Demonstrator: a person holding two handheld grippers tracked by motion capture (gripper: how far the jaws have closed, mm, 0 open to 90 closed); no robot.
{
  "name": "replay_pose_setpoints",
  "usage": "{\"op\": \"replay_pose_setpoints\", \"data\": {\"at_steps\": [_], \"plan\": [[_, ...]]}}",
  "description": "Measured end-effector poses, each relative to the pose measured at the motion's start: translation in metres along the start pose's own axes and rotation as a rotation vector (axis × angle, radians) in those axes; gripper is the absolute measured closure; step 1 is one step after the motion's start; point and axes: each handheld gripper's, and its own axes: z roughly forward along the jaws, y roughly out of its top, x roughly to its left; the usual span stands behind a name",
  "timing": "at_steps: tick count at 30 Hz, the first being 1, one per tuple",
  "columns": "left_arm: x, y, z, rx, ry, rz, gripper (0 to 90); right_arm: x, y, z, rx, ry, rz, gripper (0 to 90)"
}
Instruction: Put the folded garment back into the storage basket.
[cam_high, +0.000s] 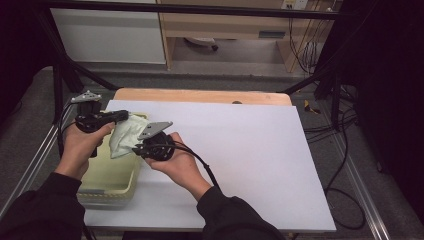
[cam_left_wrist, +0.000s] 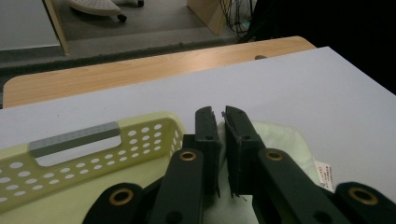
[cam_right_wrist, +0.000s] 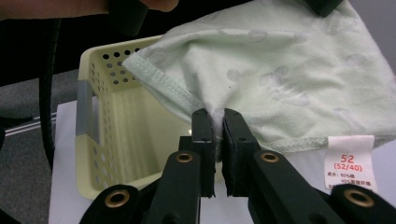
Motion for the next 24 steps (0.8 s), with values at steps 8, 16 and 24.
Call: {"op": "replay_pose_setpoints", "data": {"at_steps": [8, 16, 24], "plan": [[0.006, 0.001, -0.001, -0.003, 0.017, -0.008, 84.7, 0.000, 0.005, 0.010, -0.001, 0.006, -0.005, 84.9], [0.013, 0.000, -0.006, 0.003, 0.031, -0.015, 84.8, 0.003, 0.010, 0.019, 0.006, 0.014, -0.010, 84.9], [0.019, -0.002, -0.009, 0.004, 0.041, -0.018, 84.8, 0.004, 0.012, 0.026, 0.011, 0.018, -0.016, 84.9]]}}
